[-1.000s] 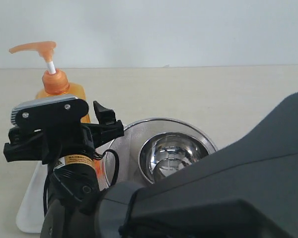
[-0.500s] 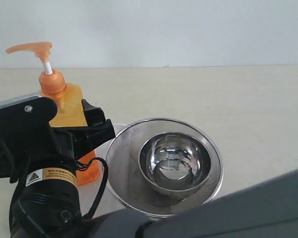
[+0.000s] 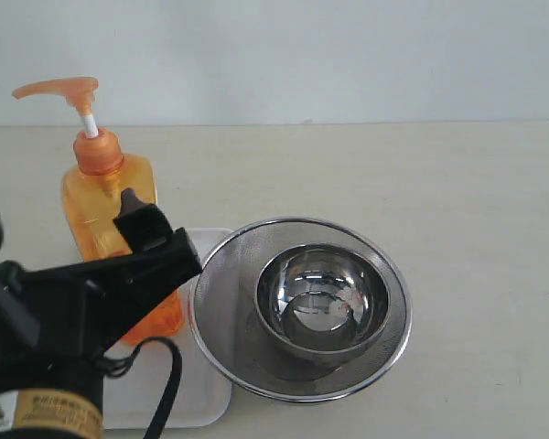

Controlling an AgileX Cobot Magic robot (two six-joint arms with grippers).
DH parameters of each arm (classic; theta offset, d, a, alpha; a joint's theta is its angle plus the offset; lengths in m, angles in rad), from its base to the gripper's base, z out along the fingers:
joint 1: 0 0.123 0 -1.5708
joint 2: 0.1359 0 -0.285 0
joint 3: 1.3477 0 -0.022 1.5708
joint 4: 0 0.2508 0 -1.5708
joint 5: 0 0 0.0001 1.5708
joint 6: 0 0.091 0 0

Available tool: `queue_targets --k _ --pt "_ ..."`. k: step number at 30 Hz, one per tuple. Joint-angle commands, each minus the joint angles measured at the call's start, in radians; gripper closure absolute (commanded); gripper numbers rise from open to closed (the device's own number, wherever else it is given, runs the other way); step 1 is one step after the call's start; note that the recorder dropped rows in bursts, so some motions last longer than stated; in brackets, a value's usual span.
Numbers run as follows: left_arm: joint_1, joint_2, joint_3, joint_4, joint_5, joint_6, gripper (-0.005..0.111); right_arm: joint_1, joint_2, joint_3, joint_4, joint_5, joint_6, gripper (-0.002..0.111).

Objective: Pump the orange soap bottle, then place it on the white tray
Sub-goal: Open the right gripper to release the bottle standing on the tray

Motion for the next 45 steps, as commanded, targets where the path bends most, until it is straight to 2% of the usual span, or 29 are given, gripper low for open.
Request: queue_targets --k 1,6,11,16,37,45 --pt "0.003 -0.003 0.002 -0.004 -0.001 -0.008 0.102 0.091 -0.022 -0.002 0.051 -0.018 -0.103 0.003" --pt "0.003 -0.003 0.002 -0.004 -0.001 -0.008 0.102 0.173 -0.022 -0.002 0.051 -0.018 -0.095 0.003" --pt "0.003 -0.003 0.002 -0.004 -0.001 -0.008 0.102 0.210 -0.020 -0.002 0.077 -0.018 -0.088 0.003" --pt "0.003 -0.003 0.002 -0.004 -0.001 -0.008 0.102 0.211 -0.028 -0.002 0.077 -0.018 -0.180 0.003" --pt "0.003 -0.003 0.002 -0.004 -0.001 -0.008 0.102 0.210 -0.031 -0.002 0.156 -0.018 -0.210 0.003" --pt "0.003 -0.003 0.002 -0.004 -0.001 -0.008 0.102 0.210 -0.097 -0.002 0.159 -0.018 -0.228 0.003"
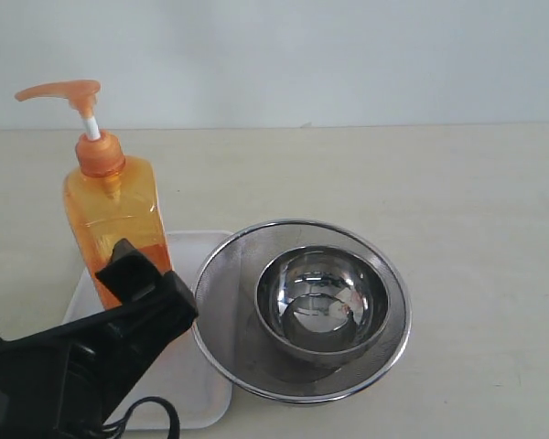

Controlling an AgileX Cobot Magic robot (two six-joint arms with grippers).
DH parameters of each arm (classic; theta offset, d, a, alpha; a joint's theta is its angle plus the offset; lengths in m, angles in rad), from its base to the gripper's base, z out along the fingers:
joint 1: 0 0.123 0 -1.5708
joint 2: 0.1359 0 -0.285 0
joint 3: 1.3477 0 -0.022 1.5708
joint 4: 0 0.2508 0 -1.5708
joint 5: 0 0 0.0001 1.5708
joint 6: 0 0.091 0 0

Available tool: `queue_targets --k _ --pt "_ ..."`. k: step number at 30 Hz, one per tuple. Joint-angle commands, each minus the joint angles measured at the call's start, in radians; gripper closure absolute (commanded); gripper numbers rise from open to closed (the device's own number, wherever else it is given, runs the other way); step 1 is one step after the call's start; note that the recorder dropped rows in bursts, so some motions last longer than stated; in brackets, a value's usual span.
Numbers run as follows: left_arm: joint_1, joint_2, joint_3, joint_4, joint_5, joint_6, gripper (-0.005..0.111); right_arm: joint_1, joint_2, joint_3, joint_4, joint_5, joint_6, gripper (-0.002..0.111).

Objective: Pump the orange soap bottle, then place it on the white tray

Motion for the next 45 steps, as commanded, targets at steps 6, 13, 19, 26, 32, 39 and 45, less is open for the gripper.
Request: queue_targets --k 6,13,19,26,32,39,45 --pt "0.003 -0.003 0.002 -0.004 0.000 -0.008 0.102 0.097 -0.182 0.003 -0.017 -0.007 -0.134 0.003" --pt "0.003 -0.003 0.002 -0.004 0.000 -0.008 0.102 -0.112 -0.356 0.175 -0.124 0.120 0.060 0.003" --pt "0.003 -0.003 0.002 -0.004 0.000 -0.008 0.102 -0.290 -0.400 0.247 -0.125 0.290 0.087 0.003" --pt "0.003 -0.003 0.002 -0.004 0.000 -0.008 0.102 -0.312 -0.400 0.247 -0.134 0.110 0.112 0.003" --pt "0.003 -0.003 0.002 -0.004 0.000 -0.008 0.102 -0.502 -0.400 0.247 -0.180 0.266 0.157 0.003" --pt "0.003 -0.003 0.002 -0.004 0.000 -0.008 0.102 -0.651 -0.423 0.247 -0.225 0.396 0.177 0.003" --pt "0.003 -0.003 0.002 -0.004 0.000 -0.008 0.102 -0.826 -0.507 0.247 -0.238 0.716 0.156 0.003"
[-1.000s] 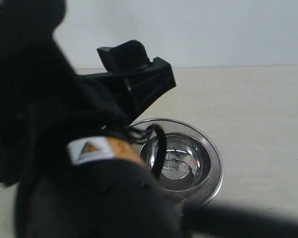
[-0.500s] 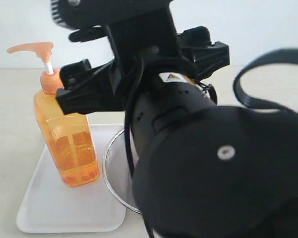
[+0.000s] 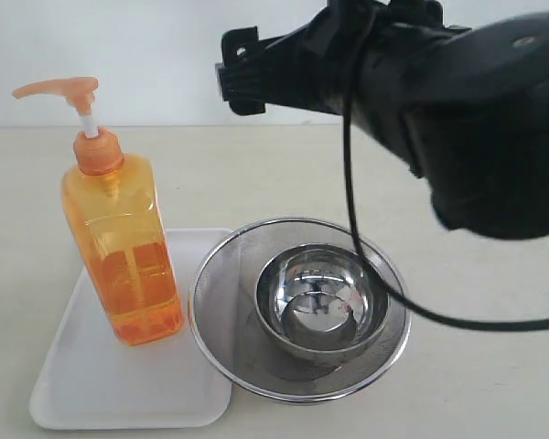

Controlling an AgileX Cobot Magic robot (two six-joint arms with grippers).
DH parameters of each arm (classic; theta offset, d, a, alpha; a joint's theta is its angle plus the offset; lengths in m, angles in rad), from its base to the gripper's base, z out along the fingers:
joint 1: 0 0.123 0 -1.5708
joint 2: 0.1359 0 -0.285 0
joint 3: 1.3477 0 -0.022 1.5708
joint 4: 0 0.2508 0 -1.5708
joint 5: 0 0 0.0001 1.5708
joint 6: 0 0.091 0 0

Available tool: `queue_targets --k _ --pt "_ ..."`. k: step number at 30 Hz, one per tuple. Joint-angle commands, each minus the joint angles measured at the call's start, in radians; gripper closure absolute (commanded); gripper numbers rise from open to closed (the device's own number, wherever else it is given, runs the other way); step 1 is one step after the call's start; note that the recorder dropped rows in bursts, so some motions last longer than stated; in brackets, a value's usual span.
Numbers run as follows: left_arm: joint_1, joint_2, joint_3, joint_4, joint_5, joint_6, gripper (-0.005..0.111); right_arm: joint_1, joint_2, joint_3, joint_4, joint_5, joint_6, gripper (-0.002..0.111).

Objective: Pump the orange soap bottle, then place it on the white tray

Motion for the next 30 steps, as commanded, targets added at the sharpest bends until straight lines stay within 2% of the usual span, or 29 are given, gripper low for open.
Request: queue_targets --k 1,6,13,22,30 --pt "0.003 -0.003 0.002 -0.004 0.003 -0.008 0.102 -0.117 -0.075 -0.002 -0.023 0.229 -0.029 0.003" --pt "0.003 -0.003 0.002 -0.004 0.003 -0.008 0.102 -0.233 -0.162 0.052 -0.024 0.376 -0.062 0.003" --pt "0.003 -0.003 0.002 -0.004 0.003 -0.008 0.102 -0.358 -0.358 0.272 -0.024 0.386 -0.049 0.003" --pt "0.003 -0.003 0.002 -0.004 0.003 -0.008 0.102 -0.568 -0.783 0.551 -0.031 0.611 -0.059 0.003" --pt "0.003 -0.003 0.002 -0.004 0.003 -0.008 0.102 -0.682 -1.141 0.750 -0.026 0.630 -0.047 0.003"
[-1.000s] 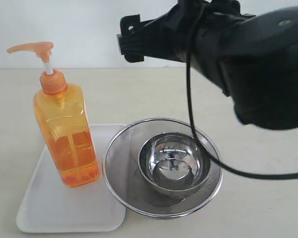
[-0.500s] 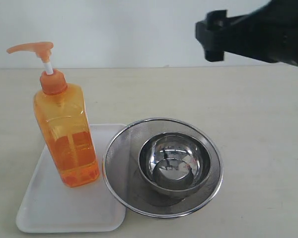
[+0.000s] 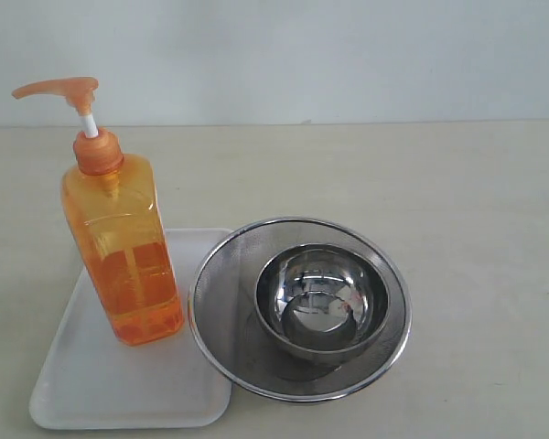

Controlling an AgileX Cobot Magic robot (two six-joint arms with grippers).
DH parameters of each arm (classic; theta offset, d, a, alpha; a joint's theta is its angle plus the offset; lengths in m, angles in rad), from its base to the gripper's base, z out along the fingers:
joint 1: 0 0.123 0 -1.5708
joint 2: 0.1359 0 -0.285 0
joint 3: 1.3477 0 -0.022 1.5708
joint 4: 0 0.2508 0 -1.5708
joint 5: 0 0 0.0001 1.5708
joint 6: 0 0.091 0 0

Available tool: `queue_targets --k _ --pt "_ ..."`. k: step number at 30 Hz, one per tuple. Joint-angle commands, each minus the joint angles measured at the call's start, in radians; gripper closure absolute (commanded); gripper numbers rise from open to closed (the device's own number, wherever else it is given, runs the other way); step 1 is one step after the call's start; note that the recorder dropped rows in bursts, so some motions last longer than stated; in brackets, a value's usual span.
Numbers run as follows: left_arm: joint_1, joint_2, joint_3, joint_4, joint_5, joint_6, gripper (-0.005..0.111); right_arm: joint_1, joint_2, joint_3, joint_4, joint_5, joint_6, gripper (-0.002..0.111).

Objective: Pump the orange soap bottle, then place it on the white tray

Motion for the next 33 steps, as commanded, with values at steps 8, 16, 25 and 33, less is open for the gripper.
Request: queue_targets --k 8,16,25,33 --pt "0.003 -0.003 0.002 -0.004 0.004 -0.008 0.102 -0.040 -0.317 0.190 0.000 0.044 0.023 0.003" --pt "0.003 -0.003 0.002 -0.004 0.004 -0.008 0.102 -0.139 -0.412 0.272 0.000 0.037 0.032 0.003" --pt "0.003 -0.003 0.002 -0.004 0.004 -0.008 0.102 -0.169 -0.412 0.313 0.000 0.036 0.032 0.003" --pt "0.003 -0.003 0.002 -0.004 0.004 -0.008 0.102 -0.169 -0.412 0.313 0.000 0.056 0.071 0.003"
